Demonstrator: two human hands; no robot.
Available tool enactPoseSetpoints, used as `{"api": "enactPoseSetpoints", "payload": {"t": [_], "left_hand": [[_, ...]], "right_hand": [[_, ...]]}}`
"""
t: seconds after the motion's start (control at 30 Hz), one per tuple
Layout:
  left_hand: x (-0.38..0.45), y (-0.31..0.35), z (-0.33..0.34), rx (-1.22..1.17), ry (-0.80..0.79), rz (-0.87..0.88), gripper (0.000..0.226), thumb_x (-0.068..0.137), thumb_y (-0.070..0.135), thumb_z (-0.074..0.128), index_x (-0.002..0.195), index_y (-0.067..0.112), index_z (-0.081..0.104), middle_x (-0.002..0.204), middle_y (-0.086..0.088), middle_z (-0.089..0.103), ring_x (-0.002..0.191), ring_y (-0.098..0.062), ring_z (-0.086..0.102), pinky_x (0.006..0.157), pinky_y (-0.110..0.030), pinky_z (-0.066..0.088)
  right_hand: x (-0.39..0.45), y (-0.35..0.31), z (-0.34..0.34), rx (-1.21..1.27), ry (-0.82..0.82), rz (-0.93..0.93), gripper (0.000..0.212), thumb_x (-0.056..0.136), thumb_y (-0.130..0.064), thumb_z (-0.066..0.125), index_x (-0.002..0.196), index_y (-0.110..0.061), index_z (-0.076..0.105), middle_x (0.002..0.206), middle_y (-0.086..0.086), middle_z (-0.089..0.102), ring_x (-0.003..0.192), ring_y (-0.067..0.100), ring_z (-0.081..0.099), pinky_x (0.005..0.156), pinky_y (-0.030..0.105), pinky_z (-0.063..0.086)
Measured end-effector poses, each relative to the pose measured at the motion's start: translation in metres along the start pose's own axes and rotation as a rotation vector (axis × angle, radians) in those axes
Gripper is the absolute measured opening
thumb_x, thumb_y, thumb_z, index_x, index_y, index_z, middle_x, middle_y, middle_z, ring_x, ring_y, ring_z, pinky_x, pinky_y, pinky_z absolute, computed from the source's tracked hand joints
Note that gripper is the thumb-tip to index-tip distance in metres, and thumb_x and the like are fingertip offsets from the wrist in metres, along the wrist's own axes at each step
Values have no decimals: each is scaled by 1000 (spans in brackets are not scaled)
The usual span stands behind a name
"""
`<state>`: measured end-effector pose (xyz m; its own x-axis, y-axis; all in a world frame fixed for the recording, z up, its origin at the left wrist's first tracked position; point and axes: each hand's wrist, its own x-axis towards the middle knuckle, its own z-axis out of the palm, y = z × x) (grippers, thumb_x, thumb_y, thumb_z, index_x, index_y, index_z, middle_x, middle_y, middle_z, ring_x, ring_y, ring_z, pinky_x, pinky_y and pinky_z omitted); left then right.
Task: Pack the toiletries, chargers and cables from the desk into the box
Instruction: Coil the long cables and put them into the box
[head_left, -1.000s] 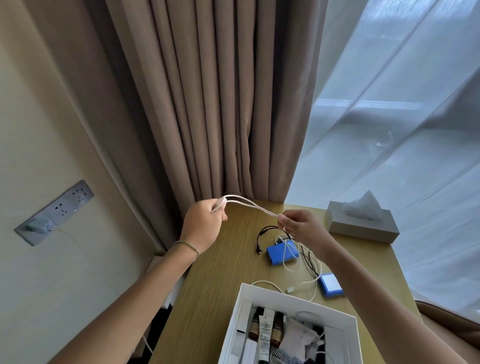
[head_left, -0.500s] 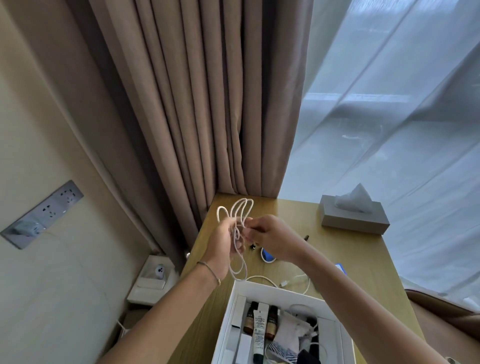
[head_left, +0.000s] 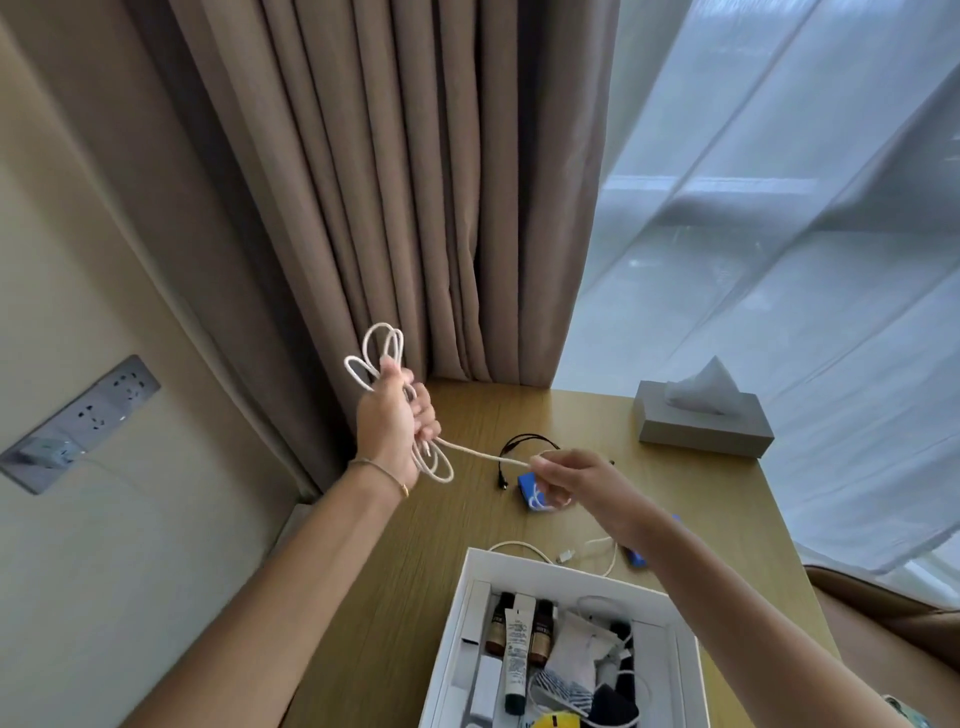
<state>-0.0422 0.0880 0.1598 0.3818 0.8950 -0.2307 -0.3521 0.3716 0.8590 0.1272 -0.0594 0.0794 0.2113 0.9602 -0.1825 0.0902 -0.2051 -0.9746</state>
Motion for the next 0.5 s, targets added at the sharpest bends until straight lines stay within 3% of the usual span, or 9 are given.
{"api": "enactPoseSetpoints", "payload": {"t": [0.07, 0.13, 0.27, 0.33, 0.4, 0.5], "left_hand": [[7, 2, -7, 114, 7, 51, 33, 106, 38, 42, 79, 19, 42, 53, 4, 38, 35, -4, 26, 32, -19, 24], [15, -1, -13, 264, -11, 90, 21, 105, 22, 45, 85, 22, 39, 61, 1, 49, 36, -4, 28, 33, -17, 26], [18, -18, -26, 475, -119, 69, 30, 90, -7, 36, 92, 22, 40, 71, -9, 66, 36, -7, 27, 33, -19, 25], [12, -28, -25, 563, -202, 59, 24, 89, -1, 38, 93, 22, 44, 68, -8, 60, 37, -7, 29, 34, -19, 25], [4, -34, -21, 604, -304, 60, 5, 93, 17, 47, 92, 22, 49, 66, -2, 51, 40, -5, 31, 36, -16, 27], [-5, -38, -12, 699, -471, 102, 39, 94, 55, 57, 103, 17, 57, 62, 14, 50, 44, 0, 41, 42, -10, 37]], "right_hand": [[-3, 10, -12, 104, 70, 56, 30, 91, -43, 63, 81, -16, 70, 76, 12, 50, 71, 23, 46, 83, 40, 43], [-2, 15, -23, 260, 139, 81, 25, 94, -33, 62, 82, -13, 71, 84, 15, 46, 79, 29, 43, 83, 41, 43], [2, -4, -36, 592, 63, 18, 24, 96, -24, 54, 80, -14, 69, 64, 0, 40, 63, 16, 33, 58, 23, 40], [3, -23, -37, 597, -18, -32, 20, 98, -24, 56, 90, -11, 70, 63, -4, 37, 57, 13, 32, 52, 21, 39], [4, -40, -33, 464, -32, -63, 20, 100, -20, 55, 101, -8, 71, 60, -4, 35, 53, 13, 29, 47, 20, 34], [3, -59, -23, 231, -20, -66, 20, 101, -16, 55, 99, -9, 73, 55, -4, 36, 49, 12, 26, 44, 20, 27]]}}
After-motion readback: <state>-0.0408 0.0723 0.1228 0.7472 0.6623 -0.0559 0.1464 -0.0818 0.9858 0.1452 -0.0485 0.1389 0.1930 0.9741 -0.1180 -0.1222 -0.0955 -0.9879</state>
